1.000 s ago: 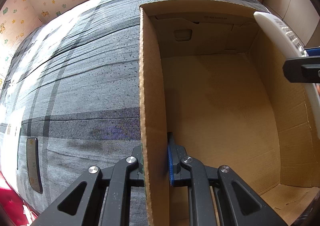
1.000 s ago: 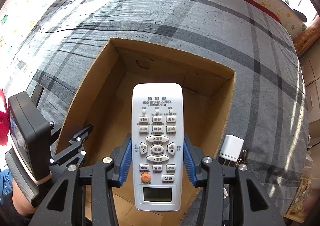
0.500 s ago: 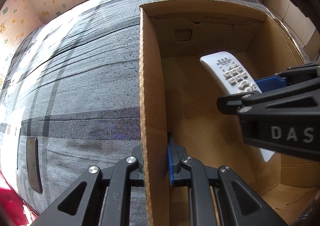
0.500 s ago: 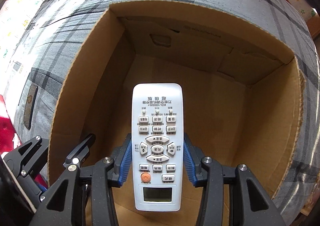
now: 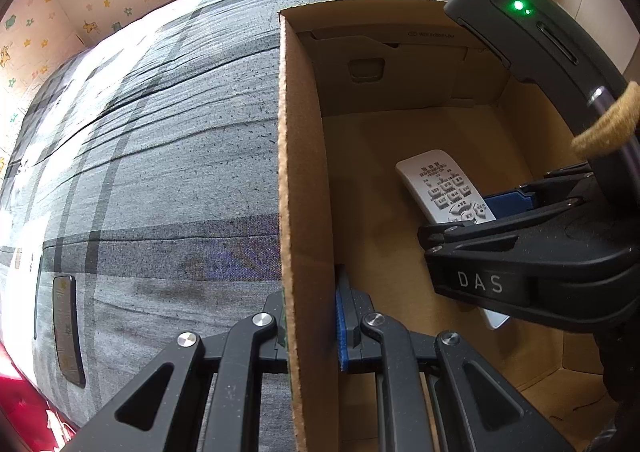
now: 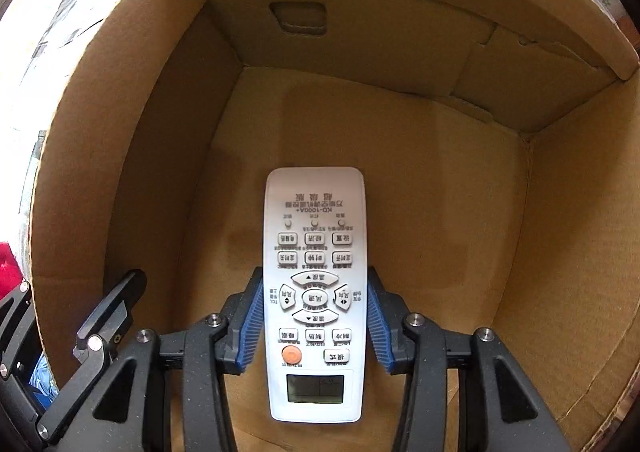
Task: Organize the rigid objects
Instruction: 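Carry the remote into the box and open the right tool, then withdraw the right tool from the box toward the keychain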
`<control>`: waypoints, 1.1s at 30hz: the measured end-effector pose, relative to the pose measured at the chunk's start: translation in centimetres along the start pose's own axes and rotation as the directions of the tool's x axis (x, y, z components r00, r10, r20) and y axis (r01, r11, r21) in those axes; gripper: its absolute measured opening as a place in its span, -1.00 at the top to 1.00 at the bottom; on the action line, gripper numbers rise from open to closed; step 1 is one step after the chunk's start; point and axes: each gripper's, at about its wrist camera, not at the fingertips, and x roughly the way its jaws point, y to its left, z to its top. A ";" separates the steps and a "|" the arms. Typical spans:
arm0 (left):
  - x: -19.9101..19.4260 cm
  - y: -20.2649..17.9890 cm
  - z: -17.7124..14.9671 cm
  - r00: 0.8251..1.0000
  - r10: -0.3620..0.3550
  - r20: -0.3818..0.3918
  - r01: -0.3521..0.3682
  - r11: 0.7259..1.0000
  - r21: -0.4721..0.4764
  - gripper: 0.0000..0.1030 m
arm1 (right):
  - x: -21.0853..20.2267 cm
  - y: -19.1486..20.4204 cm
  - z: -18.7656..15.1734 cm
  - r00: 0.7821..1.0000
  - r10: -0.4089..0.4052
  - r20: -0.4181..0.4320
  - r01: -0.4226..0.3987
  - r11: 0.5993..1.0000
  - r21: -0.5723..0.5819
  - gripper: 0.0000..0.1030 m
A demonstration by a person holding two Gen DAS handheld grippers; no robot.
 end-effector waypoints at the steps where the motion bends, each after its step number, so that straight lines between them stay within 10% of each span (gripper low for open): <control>1: 0.0 0.0 0.0 1.000 0.000 -0.001 0.000 1.000 0.000 0.72 | -0.2 0.1 0.1 1.000 -0.001 0.006 0.001 1.000 -0.007 0.02; 33: -0.5 0.7 0.0 1.000 -0.022 0.002 0.022 0.999 -0.028 0.72 | -9.6 0.0 -2.3 0.984 -0.053 0.169 0.072 0.991 -0.113 -0.92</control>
